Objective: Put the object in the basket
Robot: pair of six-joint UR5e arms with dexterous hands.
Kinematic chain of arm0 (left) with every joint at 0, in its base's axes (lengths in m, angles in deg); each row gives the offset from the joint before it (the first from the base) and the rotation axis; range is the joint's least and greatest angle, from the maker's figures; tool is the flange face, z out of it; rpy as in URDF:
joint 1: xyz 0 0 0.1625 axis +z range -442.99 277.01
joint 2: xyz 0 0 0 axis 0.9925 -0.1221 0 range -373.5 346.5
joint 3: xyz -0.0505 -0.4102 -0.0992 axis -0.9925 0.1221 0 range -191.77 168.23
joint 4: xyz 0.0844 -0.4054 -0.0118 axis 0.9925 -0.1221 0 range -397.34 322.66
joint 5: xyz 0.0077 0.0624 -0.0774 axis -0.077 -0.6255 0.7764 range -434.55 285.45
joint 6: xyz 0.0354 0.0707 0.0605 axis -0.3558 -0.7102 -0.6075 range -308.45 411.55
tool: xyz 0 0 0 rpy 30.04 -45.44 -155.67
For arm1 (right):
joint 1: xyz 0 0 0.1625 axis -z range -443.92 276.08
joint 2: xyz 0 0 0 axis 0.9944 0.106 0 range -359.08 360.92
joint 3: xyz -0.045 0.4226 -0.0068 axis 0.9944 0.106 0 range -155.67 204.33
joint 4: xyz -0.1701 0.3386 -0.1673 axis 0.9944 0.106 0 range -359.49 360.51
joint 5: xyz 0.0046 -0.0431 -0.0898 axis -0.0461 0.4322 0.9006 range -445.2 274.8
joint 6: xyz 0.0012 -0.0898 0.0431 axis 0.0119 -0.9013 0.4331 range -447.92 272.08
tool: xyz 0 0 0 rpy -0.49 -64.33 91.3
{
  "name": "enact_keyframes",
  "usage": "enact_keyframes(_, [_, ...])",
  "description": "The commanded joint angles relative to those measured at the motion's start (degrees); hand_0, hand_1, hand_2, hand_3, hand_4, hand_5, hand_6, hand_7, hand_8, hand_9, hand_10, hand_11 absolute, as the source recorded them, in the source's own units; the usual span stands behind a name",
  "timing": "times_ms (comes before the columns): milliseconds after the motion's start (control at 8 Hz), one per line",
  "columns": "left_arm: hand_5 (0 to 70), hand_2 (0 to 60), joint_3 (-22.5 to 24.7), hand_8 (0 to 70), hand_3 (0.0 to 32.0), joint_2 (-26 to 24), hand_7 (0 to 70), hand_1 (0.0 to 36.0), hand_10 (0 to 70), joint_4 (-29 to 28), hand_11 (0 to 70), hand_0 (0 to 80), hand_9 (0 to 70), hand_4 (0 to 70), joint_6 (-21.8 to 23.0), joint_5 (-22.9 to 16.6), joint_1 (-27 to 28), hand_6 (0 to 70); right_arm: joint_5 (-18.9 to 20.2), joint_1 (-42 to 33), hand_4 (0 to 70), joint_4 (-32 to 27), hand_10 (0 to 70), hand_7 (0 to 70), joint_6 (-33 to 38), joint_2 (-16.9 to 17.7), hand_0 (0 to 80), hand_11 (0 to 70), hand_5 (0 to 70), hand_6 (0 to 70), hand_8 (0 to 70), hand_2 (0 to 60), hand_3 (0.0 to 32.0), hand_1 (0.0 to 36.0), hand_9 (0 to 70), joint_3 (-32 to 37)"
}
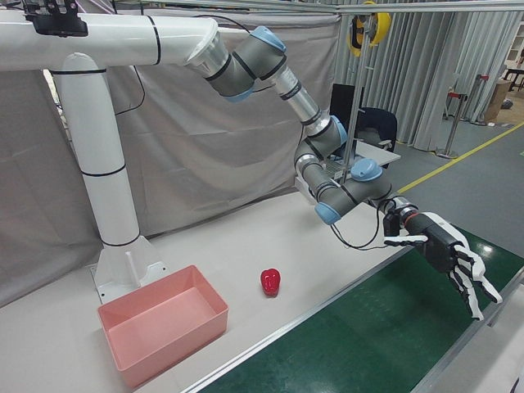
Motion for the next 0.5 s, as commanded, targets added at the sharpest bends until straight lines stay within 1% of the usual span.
enact_keyframes(0, [29.1,0.0,-0.16,15.0,25.6,0.10,8.1,8.6,3.3,0.00,6.1,52.0,13.1,0.3,-0.06,-0.06,0.01,3.2,0.00,0.00,0.0,0.00,0.0,0.0,0.00,0.00,0.0,0.0,0.0,0.0,0.0,0.0,0.0,0.0,0.0,-0.09])
enact_keyframes(125, [29.5,0.0,-0.07,14.8,26.2,0.02,7.9,9.0,3.1,0.00,5.9,52.2,13.0,0.1,0.12,-0.06,0.01,3.0,0.00,0.00,0.0,0.00,0.0,0.0,0.00,0.00,0.0,0.0,0.0,0.0,0.0,0.0,0.0,0.0,0.0,-0.09])
enact_keyframes(375, [29.3,0.0,-0.07,14.8,26.0,0.01,8.0,8.9,3.3,0.00,6.3,52.2,13.0,0.2,0.03,-0.06,0.01,3.2,0.00,0.00,0.0,0.00,0.0,0.0,0.00,0.00,0.0,0.0,0.0,0.0,0.0,0.0,0.0,0.0,0.0,-0.09])
